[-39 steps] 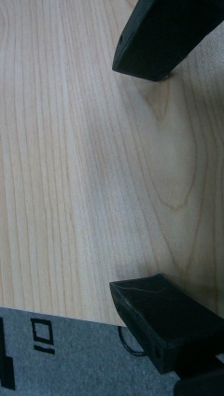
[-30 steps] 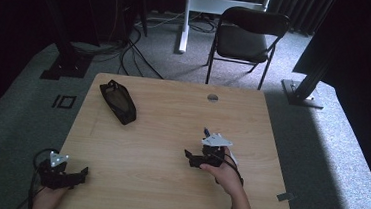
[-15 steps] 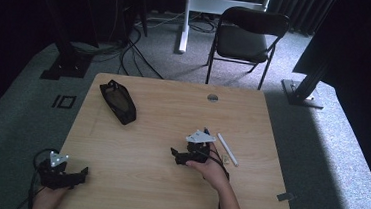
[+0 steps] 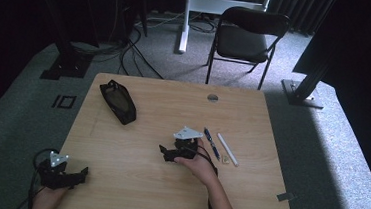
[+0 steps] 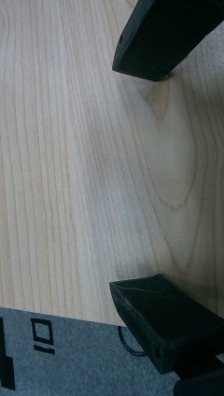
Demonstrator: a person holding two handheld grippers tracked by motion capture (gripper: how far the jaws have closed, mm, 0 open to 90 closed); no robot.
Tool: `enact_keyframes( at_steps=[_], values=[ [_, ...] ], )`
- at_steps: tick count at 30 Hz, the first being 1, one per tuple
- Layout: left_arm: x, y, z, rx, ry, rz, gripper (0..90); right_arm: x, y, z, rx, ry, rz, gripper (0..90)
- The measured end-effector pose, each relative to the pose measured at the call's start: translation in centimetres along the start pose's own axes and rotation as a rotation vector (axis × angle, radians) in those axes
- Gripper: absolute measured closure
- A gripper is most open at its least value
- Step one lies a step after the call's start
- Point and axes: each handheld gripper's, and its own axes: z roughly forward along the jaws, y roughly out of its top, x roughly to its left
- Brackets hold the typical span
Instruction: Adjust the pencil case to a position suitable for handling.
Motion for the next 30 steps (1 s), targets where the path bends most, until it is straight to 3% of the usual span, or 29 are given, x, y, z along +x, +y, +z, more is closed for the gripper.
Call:
enact_keyframes(
  at_steps=[19,25,28,30],
  values=[
    [0.1,0.1,0.1,0.001,-0.002,0.004,0.2,1.4,1.4,4.0,0.008,0.018,-0.009,13.4],
    [0.1,0.1,0.0,0.001,-0.001,0.005,0.2,2.1,2.7,4.9,-0.016,0.026,0.006,13.3],
    [0.1,0.1,0.1,0.001,-0.002,0.004,0.2,2.5,3.4,5.3,-0.035,0.017,-0.027,13.5],
    [0.1,0.1,0.1,0.001,-0.002,0.005,0.2,2.9,3.8,5.7,-0.04,0.038,-0.019,13.4]
  ],
)
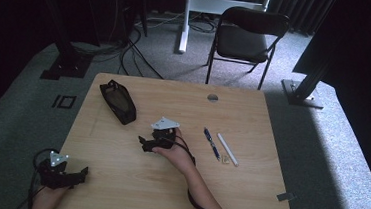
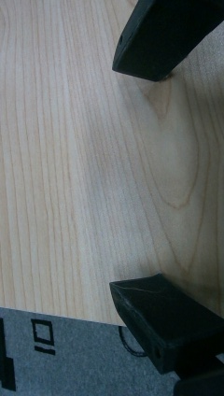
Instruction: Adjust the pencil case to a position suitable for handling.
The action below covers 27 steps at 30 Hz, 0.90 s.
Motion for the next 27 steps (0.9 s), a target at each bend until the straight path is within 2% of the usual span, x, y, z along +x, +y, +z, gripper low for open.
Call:
enact_keyframes(
  at_steps=[7,8,10,13,18,19,23,27],
  values=[
    [0.0,0.0,0.0,0.0,0.0,-0.001,0.2,0.8,0.9,1.4,-0.018,0.012,-0.009,15.7],
    [0.0,0.0,0.0,0.0,0.0,0.0,0.2,0.9,1.1,1.8,-0.031,0.008,-0.01,19.8],
    [0.0,0.0,0.0,0.0,0.0,0.0,0.2,1.0,1.5,2.2,-0.045,0.005,-0.021,21.2],
    [0.0,0.0,0.0,0.0,0.0,0.0,0.3,1.1,2.2,2.5,-0.062,0.015,-0.007,22.6],
    [0.0,0.0,0.0,0.0,0.0,0.0,0.3,1.3,2.9,3.1,-0.046,0.014,-0.019,24.2],
    [0.0,0.0,0.0,0.0,0.0,0.0,0.2,1.4,3.2,3.5,-0.045,0.012,-0.015,27.7],
    [0.0,0.0,0.0,0.0,0.0,-0.001,0.3,1.6,3.5,4.1,-0.074,-0.009,-0.034,31.3],
    [0.0,0.0,0.0,0.002,0.0,0.002,0.3,1.7,3.8,4.9,-0.077,-0.021,-0.021,34.3]
  ],
)
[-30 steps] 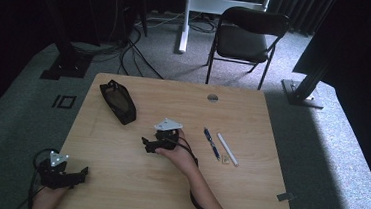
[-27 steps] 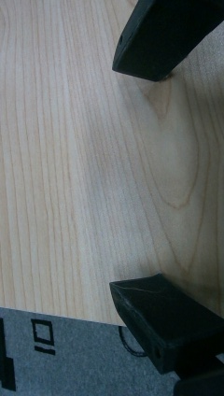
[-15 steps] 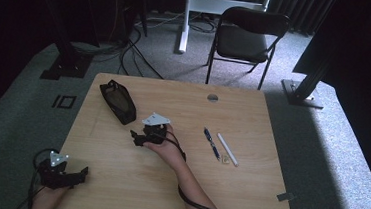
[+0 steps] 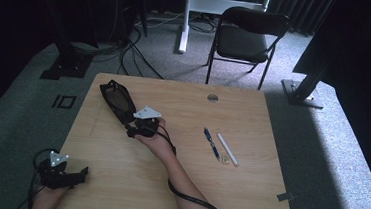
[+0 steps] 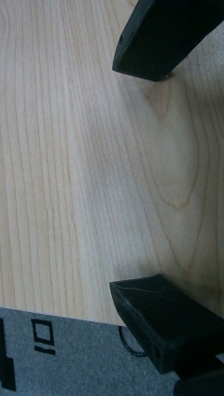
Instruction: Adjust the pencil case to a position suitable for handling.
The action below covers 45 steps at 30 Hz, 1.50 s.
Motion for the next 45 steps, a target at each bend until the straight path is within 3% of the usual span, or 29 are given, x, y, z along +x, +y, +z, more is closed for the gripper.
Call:
enact_keyframes(
  at_steps=[9,11,15,19,26,29,39,45],
  values=[
    [0.0,0.0,0.0,-0.002,0.0,-0.001,0.3,0.0,0.7,1.8,-0.023,-0.023,0.022,39.7],
    [0.0,0.0,0.0,-0.002,0.001,-0.001,0.3,0.0,0.8,2.1,-0.016,-0.021,0.022,44.8],
    [0.0,0.0,0.0,-0.002,0.0,-0.001,0.3,-0.2,0.8,2.7,-0.004,-0.044,0.015,46.3],
    [0.0,0.0,0.0,-0.002,0.0,-0.001,0.3,-0.4,0.7,3.4,0.017,-0.066,0.043,50.5],
    [0.0,0.0,0.0,-0.002,0.0,-0.002,0.3,-0.6,0.2,4.4,0.041,-0.055,0.067,62.8],
    [0.0,0.0,0.0,-0.002,0.0,-0.002,0.3,-0.6,0.1,4.6,0.053,-0.068,0.077,71.8],
    [0.0,0.0,0.0,-0.002,0.0,-0.002,0.3,-0.5,-0.2,3.7,0.069,-0.082,0.071,72.7],
    [0.0,0.0,0.0,-0.002,0.0,-0.003,0.2,-0.5,-0.7,2.9,0.068,-0.057,0.082,72.6]
  ],
)
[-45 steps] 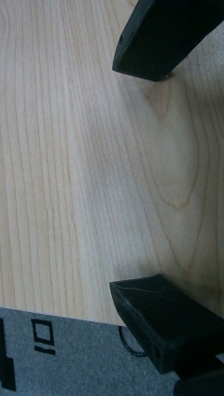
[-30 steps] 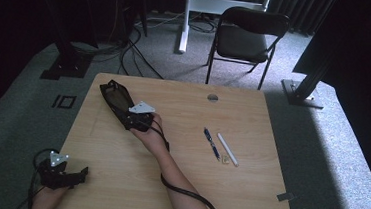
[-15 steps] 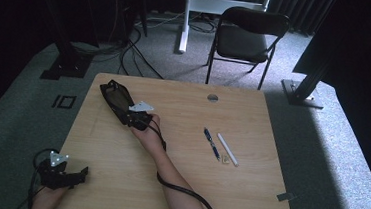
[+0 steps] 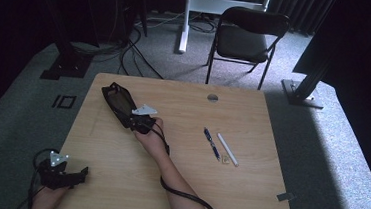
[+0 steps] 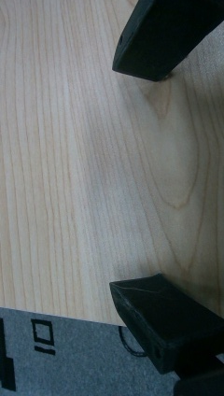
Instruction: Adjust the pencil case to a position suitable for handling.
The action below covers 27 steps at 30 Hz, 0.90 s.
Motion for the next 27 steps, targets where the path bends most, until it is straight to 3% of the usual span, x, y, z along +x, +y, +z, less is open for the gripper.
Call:
enact_keyframes(
  at_steps=[10,27],
  values=[
    [0.0,0.0,0.0,0.001,0.0,0.001,0.3,-0.6,-0.9,-1.6,0.007,-0.041,-0.015,72.8],
    [0.0,0.0,0.0,0.0,0.0,0.0,0.2,-1.3,-2.1,-4.2,0.023,-0.03,-0.018,72.9]
  ],
)
